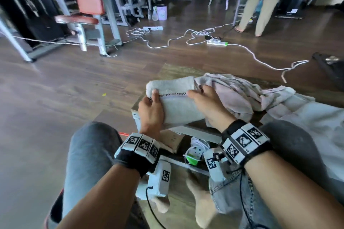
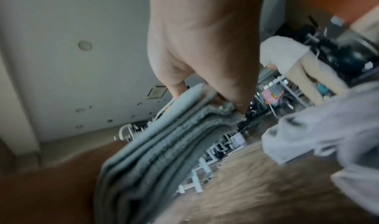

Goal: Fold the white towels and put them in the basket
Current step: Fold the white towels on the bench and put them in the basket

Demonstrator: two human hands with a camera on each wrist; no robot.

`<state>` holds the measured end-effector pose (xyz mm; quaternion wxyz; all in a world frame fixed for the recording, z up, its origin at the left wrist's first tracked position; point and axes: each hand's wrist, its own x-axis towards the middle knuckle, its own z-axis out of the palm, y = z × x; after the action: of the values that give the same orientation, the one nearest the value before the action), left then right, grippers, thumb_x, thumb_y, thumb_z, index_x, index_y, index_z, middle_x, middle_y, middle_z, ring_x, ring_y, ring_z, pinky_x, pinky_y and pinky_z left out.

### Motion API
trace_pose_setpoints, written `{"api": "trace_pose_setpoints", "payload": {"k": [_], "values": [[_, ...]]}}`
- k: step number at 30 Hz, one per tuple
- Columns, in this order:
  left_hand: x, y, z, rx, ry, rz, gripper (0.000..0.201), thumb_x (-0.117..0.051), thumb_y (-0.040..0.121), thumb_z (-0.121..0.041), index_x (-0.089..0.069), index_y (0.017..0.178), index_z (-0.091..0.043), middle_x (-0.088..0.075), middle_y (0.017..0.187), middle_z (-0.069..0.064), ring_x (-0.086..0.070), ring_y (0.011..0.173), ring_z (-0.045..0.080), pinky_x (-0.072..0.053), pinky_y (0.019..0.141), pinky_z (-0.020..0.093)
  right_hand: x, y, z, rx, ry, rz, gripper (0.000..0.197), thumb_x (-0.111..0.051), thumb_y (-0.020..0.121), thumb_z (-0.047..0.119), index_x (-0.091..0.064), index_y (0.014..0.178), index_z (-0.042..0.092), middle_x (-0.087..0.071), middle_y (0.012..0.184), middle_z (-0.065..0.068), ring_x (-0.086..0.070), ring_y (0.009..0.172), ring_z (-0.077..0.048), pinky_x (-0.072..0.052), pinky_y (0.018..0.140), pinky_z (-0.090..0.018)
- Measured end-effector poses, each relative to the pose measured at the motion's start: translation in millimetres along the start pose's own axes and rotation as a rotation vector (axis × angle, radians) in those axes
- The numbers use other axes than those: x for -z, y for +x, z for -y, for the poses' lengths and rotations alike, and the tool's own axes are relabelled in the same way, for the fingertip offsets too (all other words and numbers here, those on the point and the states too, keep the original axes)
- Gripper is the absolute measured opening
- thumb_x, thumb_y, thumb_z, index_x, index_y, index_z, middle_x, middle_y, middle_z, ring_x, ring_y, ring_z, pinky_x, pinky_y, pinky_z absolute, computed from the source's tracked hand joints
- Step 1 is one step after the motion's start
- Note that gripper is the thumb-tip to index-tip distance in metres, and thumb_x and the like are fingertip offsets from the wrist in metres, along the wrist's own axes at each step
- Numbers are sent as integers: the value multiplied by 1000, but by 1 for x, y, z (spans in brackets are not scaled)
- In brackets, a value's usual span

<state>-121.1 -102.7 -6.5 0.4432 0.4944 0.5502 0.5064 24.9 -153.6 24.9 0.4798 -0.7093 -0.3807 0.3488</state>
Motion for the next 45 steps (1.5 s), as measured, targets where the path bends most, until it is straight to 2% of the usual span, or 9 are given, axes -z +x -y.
{"api": "trace_pose_setpoints", "payload": {"k": [6, 10, 14, 23, 27, 31, 34, 38, 45], "values": [[63, 17, 6, 13, 101, -221, 46, -46, 99, -44, -60, 79, -5, -67, 86, 21, -65, 86, 31, -48, 74, 37, -88, 30, 9, -177, 110, 248, 52, -61, 52, 57, -64, 83, 16, -72, 95, -15, -68, 84, -33, -43, 68, -38], [121, 27, 14, 75, 153, -382, 49, -52, 93, -52, -64, 94, -4, -71, 96, 13, -67, 92, 28, -55, 85, 45, -135, 20, 39, -71, 27, 405, 25, -64, 87, 27, -54, 68, 15, -50, 59, -1, -50, 52, -19, -32, 46, -20], [163, 22, 17, 149, 134, -527, 46, -54, 89, -51, -61, 106, -8, -68, 100, 8, -64, 93, 24, -53, 88, 41, -178, 11, 51, 52, 43, 542, 6, -61, 89, 18, -64, 90, 13, -52, 80, -4, -50, 75, -18, -41, 64, -30], [230, -11, 33, 237, 45, -710, 20, -64, 87, -36, -57, 90, -18, -68, 91, 5, -65, 79, 18, -55, 75, 34, -253, -27, 63, 255, -101, 782, 15, -48, 96, 19, -52, 82, 14, -45, 72, 3, -41, 58, -11, -31, 44, -22], [259, -28, 42, 250, 60, -735, 22, -67, 88, -35, -66, 84, -14, -74, 90, 4, -70, 88, 23, -56, 83, 43, -281, -48, 64, 281, -165, 843, 44, -52, 97, 46, -41, 63, 21, -40, 59, 6, -42, 52, -13, -31, 44, -25], [288, -48, 55, 282, 69, -789, 26, -61, 91, -39, -66, 83, -15, -73, 91, 3, -68, 92, 23, -55, 90, 44, -302, -68, 54, 280, -229, 971, 46, -61, 94, 39, -40, 58, 21, -35, 50, 8, -34, 41, -9, -25, 43, -25], [307, -62, 66, 311, 75, -834, 26, -57, 93, -40, -64, 80, -18, -70, 86, -3, -65, 90, 19, -52, 91, 39, -318, -83, 49, 306, -243, 1087, 19, -63, 94, 32, -64, 87, 14, -58, 77, 1, -55, 68, -14, -41, 60, -26], [328, -70, 95, 377, 2, -800, 26, -60, 90, -44, -69, 91, -20, -73, 94, 0, -66, 97, 22, -51, 96, 47, -337, -93, 29, 293, -260, 1139, 12, -60, 96, 20, -62, 107, 17, -63, 95, 2, -60, 90, -16, -46, 75, -29], [327, -60, 187, 610, -139, -635, 25, -64, 84, -40, -71, 97, -20, -76, 96, 1, -70, 96, 26, -55, 92, 47, -375, -81, -19, 225, -554, 1114, 47, -50, 102, 14, -40, 148, 16, -56, 130, -5, -55, 117, -26, -45, 95, -36]]}}
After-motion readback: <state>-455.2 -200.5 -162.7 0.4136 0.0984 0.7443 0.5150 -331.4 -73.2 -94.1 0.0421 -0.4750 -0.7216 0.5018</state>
